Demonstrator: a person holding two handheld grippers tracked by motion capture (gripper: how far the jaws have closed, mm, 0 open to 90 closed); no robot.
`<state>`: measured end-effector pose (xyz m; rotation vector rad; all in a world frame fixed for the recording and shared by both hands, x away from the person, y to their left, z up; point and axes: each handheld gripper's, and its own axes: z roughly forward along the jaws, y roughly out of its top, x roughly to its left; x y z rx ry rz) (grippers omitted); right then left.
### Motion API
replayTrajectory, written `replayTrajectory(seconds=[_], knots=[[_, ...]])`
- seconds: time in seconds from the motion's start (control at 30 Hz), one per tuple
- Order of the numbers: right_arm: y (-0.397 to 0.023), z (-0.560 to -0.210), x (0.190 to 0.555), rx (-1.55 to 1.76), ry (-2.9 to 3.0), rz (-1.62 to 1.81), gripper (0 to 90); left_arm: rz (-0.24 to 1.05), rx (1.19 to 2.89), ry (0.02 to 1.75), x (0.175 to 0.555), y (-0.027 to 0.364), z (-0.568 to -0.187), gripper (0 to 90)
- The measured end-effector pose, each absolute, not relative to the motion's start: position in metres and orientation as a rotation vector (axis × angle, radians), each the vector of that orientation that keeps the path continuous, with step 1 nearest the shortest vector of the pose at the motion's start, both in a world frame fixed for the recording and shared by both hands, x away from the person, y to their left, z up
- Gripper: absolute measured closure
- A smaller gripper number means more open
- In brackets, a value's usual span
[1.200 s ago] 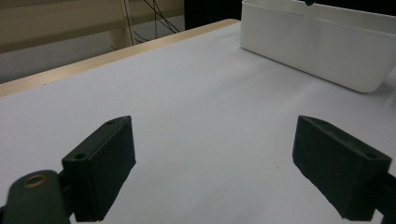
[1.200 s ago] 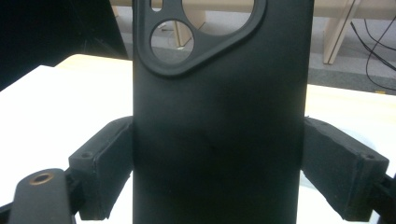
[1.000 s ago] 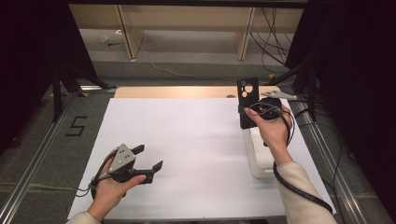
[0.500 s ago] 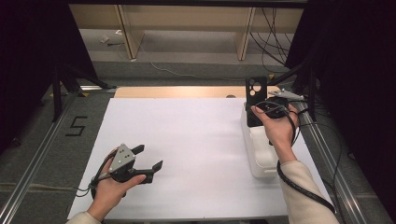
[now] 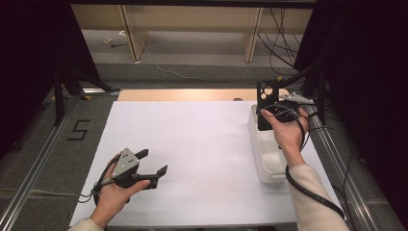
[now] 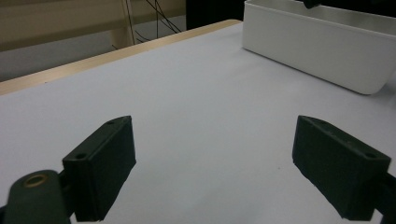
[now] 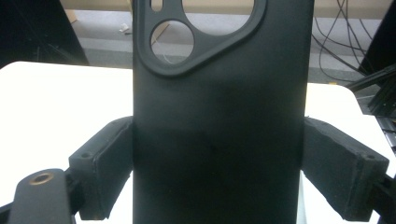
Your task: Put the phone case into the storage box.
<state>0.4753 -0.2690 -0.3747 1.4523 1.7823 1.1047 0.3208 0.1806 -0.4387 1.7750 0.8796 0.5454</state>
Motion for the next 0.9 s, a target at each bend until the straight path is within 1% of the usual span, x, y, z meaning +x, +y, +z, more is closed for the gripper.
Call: replayTrajectory(seconds=[0.43, 0.9], knots=[[-0.268, -0.382, 0.486, 1.462, 1.784, 1.057, 15.3, 0.546, 1.775, 0.879, 0.321, 0.181, -0.439, 12.8], [-0.275, -0.382, 0.495, 1.482, 1.784, 1.021, 15.3, 0.548, 1.774, 0.882, 0.321, 0.181, -0.438, 12.8]])
